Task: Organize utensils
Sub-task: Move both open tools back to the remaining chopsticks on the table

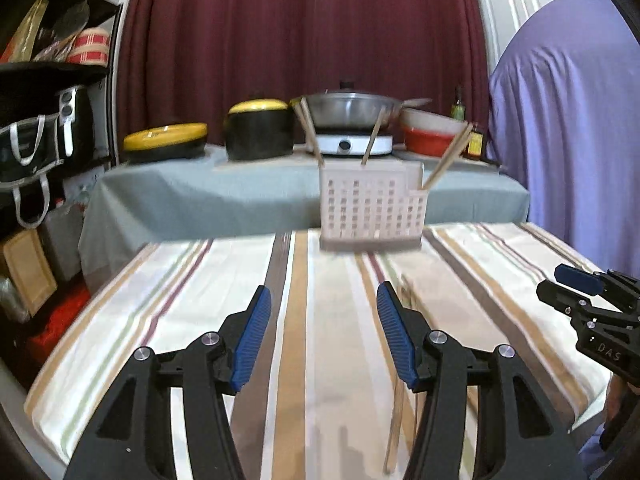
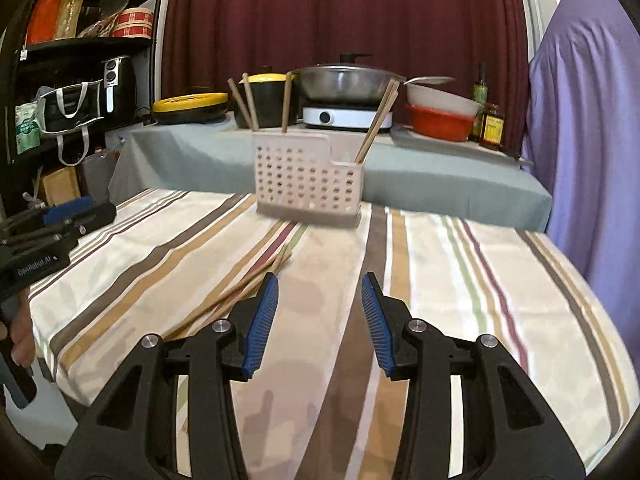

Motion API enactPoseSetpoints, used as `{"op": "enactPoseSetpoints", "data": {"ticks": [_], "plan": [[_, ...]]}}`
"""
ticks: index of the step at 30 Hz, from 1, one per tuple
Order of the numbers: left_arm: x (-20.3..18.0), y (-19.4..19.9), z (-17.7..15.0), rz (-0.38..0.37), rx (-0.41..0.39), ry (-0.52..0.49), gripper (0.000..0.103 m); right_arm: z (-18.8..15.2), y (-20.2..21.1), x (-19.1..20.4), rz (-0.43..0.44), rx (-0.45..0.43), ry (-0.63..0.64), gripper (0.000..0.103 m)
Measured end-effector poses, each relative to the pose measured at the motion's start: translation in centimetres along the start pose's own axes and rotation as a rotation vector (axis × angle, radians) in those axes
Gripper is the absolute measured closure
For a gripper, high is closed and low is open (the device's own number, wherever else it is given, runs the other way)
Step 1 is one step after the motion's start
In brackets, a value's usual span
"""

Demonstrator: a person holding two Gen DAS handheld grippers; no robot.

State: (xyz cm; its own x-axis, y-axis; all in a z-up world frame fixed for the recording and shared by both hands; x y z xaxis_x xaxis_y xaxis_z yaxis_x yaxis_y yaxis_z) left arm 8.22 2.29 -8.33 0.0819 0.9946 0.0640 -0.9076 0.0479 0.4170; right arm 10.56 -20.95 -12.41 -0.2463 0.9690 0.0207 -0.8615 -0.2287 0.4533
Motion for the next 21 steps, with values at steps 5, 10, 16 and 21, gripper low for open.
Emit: {"op": "enactPoseSetpoints", "data": {"ticks": [5,10,16,21], "plan": [[0.0,0.4,-2.4,0.003,0.051,0.004,0.048,-2.3,0.3,1.2,0.021,0.031,0.006,0.061],[-0.1,0.8,-3.8,0.004,0.071,0.004,0.048,-4.2,0.2,2.6,0.053,0.076,0.030,0.061],[0.0,1.3,-4.6,0.014,0.079,0.005,0.048,-5.5,-0.2,3.9,0.086,0.122,0.063,0.061],[0.2,1.3,-4.8,0.017,0.082,0.013,0.048,-6.4,-0.2,4.7,0.107,0.158,0.090,0.061]]}}
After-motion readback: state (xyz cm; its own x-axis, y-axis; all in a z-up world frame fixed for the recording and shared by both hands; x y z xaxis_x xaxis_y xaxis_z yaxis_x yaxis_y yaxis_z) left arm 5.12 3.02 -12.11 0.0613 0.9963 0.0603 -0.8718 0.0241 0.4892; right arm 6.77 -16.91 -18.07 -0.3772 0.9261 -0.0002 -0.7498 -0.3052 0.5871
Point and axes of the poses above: each gripper's, at about its wrist camera, not at the fingertips, and y roughly against the way its jaws point, x to its left, z to its top, the point moved 2 cm from there along -y, roughly the way its jaws point, and after that the axes turned 3 degrees about -y, right-handed, at the moved point
